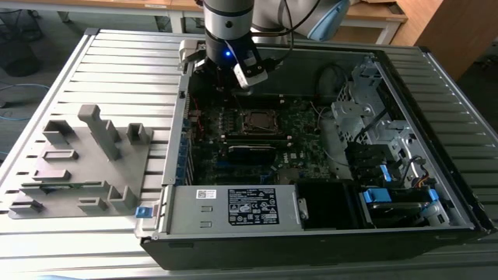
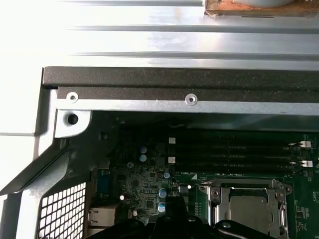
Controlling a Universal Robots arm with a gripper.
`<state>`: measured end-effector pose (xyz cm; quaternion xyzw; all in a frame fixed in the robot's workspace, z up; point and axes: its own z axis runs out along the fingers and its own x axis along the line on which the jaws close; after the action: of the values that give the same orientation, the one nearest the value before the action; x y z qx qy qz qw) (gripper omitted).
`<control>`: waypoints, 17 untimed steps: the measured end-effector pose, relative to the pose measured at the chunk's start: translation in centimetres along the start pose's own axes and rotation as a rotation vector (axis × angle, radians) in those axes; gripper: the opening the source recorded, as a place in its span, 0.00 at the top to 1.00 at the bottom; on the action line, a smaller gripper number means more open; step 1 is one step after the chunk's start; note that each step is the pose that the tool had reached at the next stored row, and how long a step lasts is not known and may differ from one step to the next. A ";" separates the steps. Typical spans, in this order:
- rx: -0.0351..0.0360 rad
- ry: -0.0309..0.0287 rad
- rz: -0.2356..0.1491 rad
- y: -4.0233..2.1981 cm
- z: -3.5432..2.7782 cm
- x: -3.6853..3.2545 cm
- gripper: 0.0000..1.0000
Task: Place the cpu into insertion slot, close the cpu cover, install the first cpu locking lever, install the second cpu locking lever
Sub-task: 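Install the first cpu locking lever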
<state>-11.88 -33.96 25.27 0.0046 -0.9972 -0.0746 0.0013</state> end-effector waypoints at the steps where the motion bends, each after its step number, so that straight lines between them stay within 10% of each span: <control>1: -0.0025 0.0000 0.000 -0.01 0.00 0.00 0.90; 6: -0.0268 -0.0004 0.000 0.00 0.01 0.00 0.90; 11: -0.0309 -0.0003 0.000 -0.01 0.00 0.00 0.90; 17: -0.0666 -0.0007 0.000 0.00 0.00 0.00 0.90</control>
<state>-11.88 -33.96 25.27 0.0047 -0.9942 -0.1078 0.0011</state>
